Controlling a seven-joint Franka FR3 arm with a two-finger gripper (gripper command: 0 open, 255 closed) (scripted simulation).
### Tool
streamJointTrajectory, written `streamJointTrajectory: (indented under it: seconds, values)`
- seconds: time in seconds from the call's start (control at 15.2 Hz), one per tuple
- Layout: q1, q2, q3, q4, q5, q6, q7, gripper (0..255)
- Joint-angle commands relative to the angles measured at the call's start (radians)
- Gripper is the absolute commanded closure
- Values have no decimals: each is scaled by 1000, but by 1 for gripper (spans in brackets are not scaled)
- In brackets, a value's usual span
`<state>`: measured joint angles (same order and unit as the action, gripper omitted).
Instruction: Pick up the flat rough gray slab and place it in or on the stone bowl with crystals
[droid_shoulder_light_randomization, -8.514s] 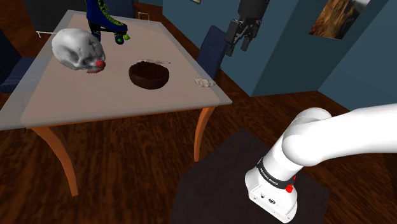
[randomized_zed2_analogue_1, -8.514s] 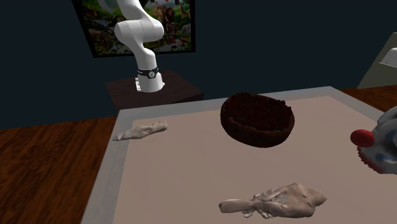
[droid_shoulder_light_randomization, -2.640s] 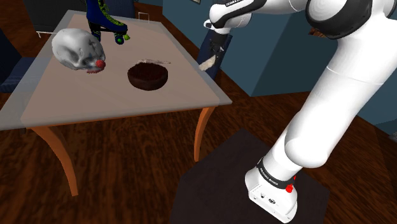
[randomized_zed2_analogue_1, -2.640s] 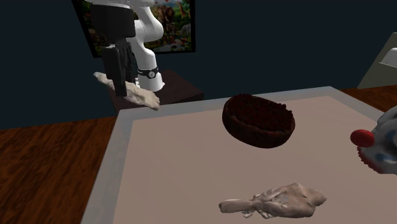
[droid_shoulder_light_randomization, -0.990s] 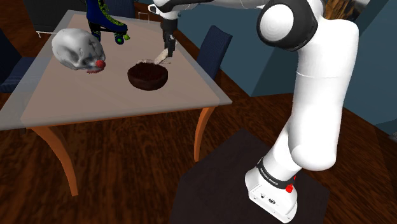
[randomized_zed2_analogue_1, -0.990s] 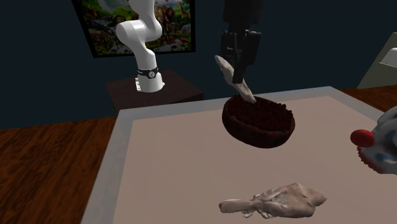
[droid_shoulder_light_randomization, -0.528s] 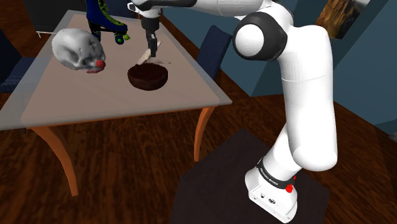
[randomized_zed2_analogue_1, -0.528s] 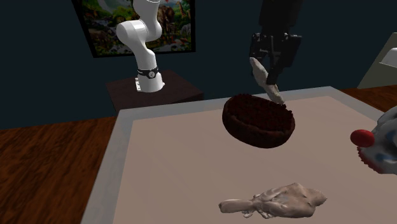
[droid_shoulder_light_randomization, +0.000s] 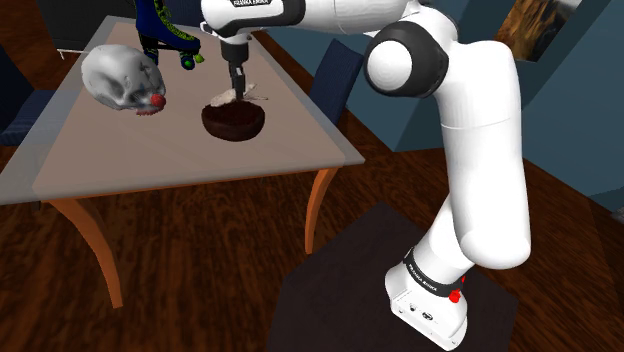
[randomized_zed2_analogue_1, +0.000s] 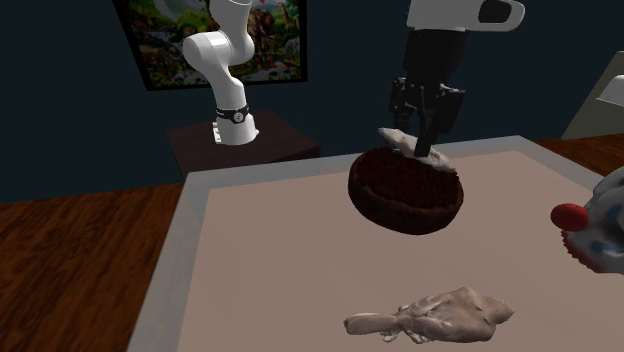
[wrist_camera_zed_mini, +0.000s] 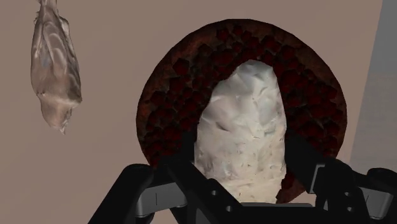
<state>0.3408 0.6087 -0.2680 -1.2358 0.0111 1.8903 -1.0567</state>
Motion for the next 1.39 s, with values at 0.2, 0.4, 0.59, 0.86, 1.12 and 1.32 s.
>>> streamJointTrajectory:
  seconds: [0.2, 0.4, 0.59, 0.86, 1.12, 1.32]
  values:
    - [4, 6, 2, -52, 1, 57, 5, 255]
    - [4, 6, 2, -52, 1, 57, 5, 255]
    - [4, 6, 2, -52, 1, 57, 5, 255]
    - [4, 7, 2, -50, 1, 56, 5, 0]
    - [6, -2, 1, -32, -1, 29, 6, 0]
    - [9, -18, 0, 37, -4, -55, 7, 0]
